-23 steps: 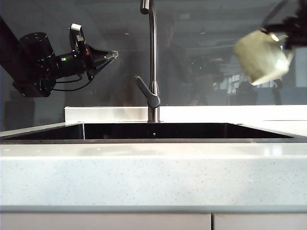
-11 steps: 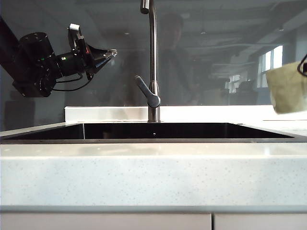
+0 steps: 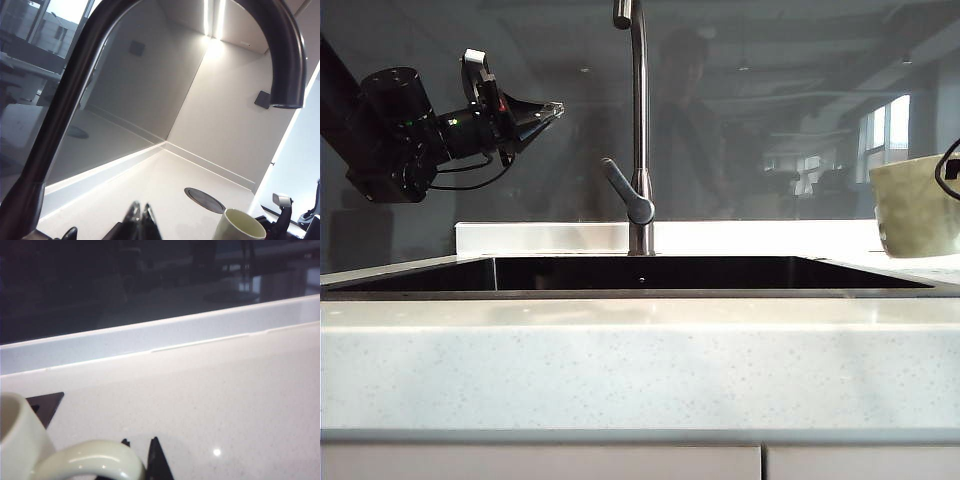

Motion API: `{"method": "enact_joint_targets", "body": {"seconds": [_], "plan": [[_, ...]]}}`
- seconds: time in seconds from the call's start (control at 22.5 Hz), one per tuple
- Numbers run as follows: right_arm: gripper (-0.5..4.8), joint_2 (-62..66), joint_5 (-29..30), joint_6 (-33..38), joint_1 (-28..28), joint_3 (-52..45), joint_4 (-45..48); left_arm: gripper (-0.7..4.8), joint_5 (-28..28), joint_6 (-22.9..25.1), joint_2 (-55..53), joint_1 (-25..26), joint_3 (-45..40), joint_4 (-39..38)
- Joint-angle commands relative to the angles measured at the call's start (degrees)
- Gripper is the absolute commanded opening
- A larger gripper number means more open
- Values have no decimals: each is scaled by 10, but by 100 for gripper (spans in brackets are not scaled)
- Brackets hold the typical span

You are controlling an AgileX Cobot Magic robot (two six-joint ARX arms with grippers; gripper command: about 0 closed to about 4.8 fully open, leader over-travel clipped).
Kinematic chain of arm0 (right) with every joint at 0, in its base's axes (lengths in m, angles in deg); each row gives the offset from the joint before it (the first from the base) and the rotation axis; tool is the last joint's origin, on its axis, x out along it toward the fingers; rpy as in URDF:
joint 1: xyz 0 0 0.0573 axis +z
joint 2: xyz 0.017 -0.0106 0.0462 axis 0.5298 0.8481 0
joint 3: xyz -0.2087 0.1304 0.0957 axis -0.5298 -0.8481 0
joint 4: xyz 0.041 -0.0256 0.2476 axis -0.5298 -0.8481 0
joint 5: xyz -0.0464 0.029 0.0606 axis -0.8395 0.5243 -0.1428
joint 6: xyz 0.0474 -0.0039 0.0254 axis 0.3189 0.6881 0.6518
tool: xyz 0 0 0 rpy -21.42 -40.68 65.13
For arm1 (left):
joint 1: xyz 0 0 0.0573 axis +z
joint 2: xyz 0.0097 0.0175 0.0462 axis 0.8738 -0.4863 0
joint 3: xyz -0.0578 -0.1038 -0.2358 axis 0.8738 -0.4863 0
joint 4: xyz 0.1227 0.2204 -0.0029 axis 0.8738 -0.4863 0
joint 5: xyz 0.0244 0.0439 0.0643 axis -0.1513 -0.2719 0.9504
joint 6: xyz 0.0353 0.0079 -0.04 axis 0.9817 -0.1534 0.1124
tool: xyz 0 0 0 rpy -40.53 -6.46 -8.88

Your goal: Pick up the mug next to the sink, go to the faucet to get some water, pour the water into the sink, and finally put the mug back to its place.

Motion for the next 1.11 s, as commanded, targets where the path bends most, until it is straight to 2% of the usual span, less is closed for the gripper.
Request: {"method": "enact_joint_targets", "body": {"seconds": [0.04,0.67,1.11], "plan": [[-1,1,-1,19,0,5,41,-6,2,-2,6,-2,1,11],[-1,16,-2,25,0,5,39,-6,2,-2,6,-2,1,11],[-1,91,-7,31,0,93,42,-6,-3,-2,6,-2,1,11]]}}
